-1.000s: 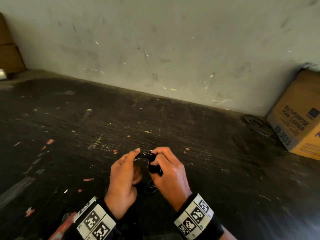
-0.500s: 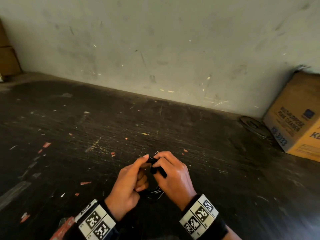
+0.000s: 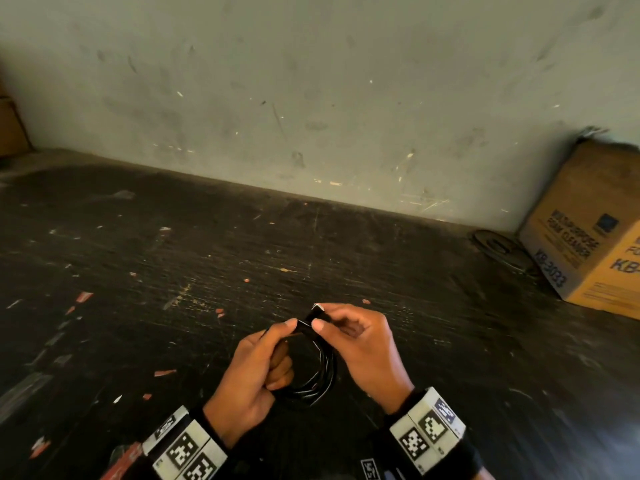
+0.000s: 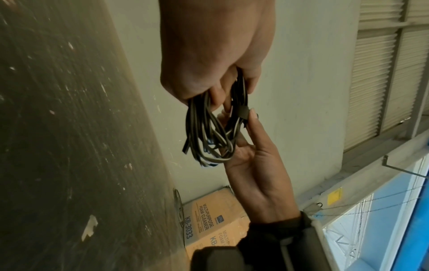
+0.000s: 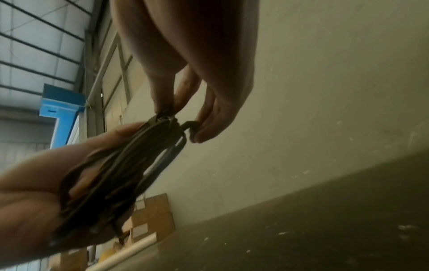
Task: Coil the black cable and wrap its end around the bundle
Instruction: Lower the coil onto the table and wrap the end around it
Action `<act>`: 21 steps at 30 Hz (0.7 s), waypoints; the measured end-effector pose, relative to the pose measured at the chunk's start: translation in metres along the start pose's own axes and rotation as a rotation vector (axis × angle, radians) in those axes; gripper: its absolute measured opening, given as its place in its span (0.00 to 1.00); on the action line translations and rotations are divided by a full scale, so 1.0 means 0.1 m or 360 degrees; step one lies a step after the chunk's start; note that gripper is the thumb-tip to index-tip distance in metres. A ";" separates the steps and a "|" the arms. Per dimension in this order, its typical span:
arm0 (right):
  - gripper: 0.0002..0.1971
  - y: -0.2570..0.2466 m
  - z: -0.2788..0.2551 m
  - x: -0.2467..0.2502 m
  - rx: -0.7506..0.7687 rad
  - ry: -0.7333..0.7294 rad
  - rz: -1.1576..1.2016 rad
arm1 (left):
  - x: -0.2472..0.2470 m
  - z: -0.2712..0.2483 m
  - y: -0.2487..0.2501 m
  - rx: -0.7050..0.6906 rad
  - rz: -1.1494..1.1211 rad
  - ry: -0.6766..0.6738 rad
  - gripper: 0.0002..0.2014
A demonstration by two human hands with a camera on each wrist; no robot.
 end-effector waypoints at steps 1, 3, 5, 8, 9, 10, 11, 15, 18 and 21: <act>0.04 -0.01 0.00 0.01 -0.0013 0.0004 0.0046 | 0.00 -0.01 0.00 -0.0005 0.0018 -0.0013 0.11; 0.03 -0.01 0.00 0.02 -0.0034 0.0048 0.0083 | 0.00 -0.01 0.01 -0.0026 0.0063 -0.0015 0.12; 0.01 0.00 0.01 0.04 -0.0053 0.0109 0.0126 | 0.00 -0.02 0.02 -0.0060 0.0099 -0.0003 0.13; 0.04 -0.01 0.00 0.05 -0.0072 0.0145 0.0172 | -0.01 -0.02 0.03 -0.0086 0.0141 0.0034 0.15; 0.05 -0.01 0.00 0.06 -0.0070 0.0147 0.0159 | -0.01 -0.03 0.03 -0.0091 0.0157 0.0041 0.16; 0.05 -0.01 -0.01 0.06 -0.0074 0.0154 0.0149 | -0.02 -0.04 0.03 -0.0096 0.0174 0.0042 0.16; 0.05 0.01 -0.01 0.08 -0.0083 0.0172 0.0135 | -0.03 -0.04 0.04 -0.0098 0.0189 0.0040 0.16; 0.13 0.06 0.02 0.12 -0.0248 0.0112 0.0238 | -0.08 -0.05 0.08 -0.0083 0.0206 0.0003 0.13; 0.13 -0.03 0.02 0.12 -0.0224 -0.0193 0.0048 | -0.09 -0.05 0.14 -0.0087 0.0231 -0.0047 0.11; 0.06 -0.11 0.01 0.09 -0.0141 -0.0289 0.0003 | -0.10 -0.07 0.21 -0.0083 0.0347 -0.0068 0.12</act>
Point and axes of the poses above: each hand's wrist, its own z-axis towards the middle knuckle, its own x-axis out of the back of the hand, y = z × x, the point moved 6 cm from there along z, towards the middle knuckle, and after that the axes turned 6 degrees about x, right-handed, at the moved point
